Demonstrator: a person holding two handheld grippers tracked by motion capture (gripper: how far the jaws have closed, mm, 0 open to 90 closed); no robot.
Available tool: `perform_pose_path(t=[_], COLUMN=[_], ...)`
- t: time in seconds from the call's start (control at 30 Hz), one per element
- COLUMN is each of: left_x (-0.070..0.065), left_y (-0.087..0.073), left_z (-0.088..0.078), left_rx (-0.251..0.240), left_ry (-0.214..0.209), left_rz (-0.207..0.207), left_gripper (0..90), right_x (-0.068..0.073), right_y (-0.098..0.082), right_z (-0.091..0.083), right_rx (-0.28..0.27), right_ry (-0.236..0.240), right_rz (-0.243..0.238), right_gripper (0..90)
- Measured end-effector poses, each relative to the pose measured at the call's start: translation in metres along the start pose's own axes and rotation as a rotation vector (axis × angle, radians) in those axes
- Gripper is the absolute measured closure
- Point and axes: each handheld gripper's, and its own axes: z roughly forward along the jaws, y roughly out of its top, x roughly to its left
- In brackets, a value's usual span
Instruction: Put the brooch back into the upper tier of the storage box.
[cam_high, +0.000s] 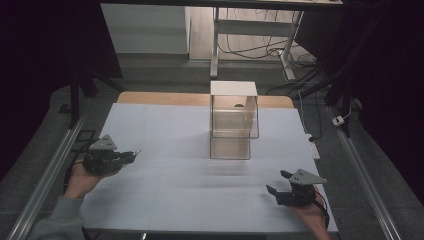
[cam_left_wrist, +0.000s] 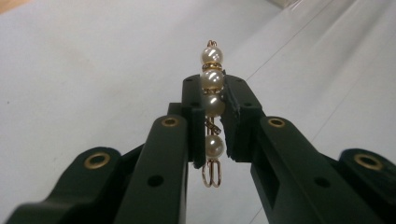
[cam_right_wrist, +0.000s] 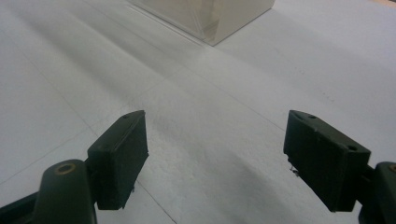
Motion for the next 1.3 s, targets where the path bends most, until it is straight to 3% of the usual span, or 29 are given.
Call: perform_pose_path(t=[0.23,0.5,0.8,0.93,1.3], left_x=[-0.008,-0.013,-0.018,-0.019,-0.025], left_y=[0.007,0.012,0.016,0.020,0.031], left_z=[-0.008,-0.015,-0.020,-0.022,-0.027], left_rx=[-0.052,-0.110,-0.147,-0.190,-0.236], left_ry=[0.000,-0.028,-0.024,-0.042,-0.039], left_rz=[0.015,-0.002,-0.002,-0.019,-0.009], left_gripper=[79.1,79.1,79.1,79.1,79.1], right_x=[0.000,0.000,0.000,0.000,0.000], right_y=[0.000,0.000,0.000,0.000,0.000], right_z=[0.000,0.000,0.000,0.001,0.001], right_rx=[0.000,0.001,0.004,0.003,0.004], right_ry=[0.000,-0.001,-0.005,-0.005,-0.005], right_rz=[0.000,-0.001,-0.003,-0.004,-0.004], right_gripper=[21.2,21.2,21.2,21.2,21.2])
